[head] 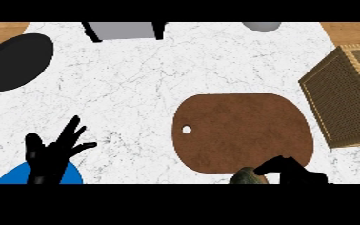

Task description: Pick the squash from the cutting board and place it in the basket

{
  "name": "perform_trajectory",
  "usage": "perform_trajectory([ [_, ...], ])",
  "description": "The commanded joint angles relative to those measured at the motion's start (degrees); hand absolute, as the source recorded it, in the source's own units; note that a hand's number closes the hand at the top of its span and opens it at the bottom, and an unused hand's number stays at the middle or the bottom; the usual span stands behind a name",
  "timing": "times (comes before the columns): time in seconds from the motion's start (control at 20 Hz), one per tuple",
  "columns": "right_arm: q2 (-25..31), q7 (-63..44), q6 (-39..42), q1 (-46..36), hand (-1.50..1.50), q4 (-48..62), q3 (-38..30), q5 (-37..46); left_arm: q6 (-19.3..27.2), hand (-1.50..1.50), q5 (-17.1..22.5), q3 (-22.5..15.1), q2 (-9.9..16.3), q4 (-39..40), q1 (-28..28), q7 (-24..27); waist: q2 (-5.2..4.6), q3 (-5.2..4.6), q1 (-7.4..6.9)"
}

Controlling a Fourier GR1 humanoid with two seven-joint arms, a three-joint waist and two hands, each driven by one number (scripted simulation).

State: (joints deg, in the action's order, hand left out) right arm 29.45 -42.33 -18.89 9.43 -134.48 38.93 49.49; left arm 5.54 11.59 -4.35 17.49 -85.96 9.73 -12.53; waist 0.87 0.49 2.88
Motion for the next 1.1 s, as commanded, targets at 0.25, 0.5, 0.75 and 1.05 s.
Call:
perform_trajectory([
  [0.25, 4.6, -8.8, 3.2, -1.1, 1.5, -16.5, -19.0, -10.4, 0.4, 0.0, -1.3, -1.1, -0.1, 2.0, 1.3, -2.3, -0.65, -0.53, -0.29],
  [0.5, 4.3, -11.6, 4.8, -6.1, 1.5, -14.2, -26.0, -14.9, 0.8, 0.0, -0.8, -0.6, -1.1, 3.2, 0.9, -1.7, -0.65, -0.56, -0.01],
  [0.75, 4.4, -14.8, 9.0, -12.7, 1.5, -9.3, -32.4, -19.0, 0.0, 0.0, -1.3, -1.7, -0.8, 2.5, 2.4, -1.4, -0.62, -0.56, -1.17],
  [1.05, 7.9, -10.3, 13.1, -17.4, 1.5, 0.0, -45.6, -30.3, 0.0, 0.0, -1.2, -0.4, 0.0, 3.1, 1.4, -1.8, -0.7, -0.37, -1.14],
])
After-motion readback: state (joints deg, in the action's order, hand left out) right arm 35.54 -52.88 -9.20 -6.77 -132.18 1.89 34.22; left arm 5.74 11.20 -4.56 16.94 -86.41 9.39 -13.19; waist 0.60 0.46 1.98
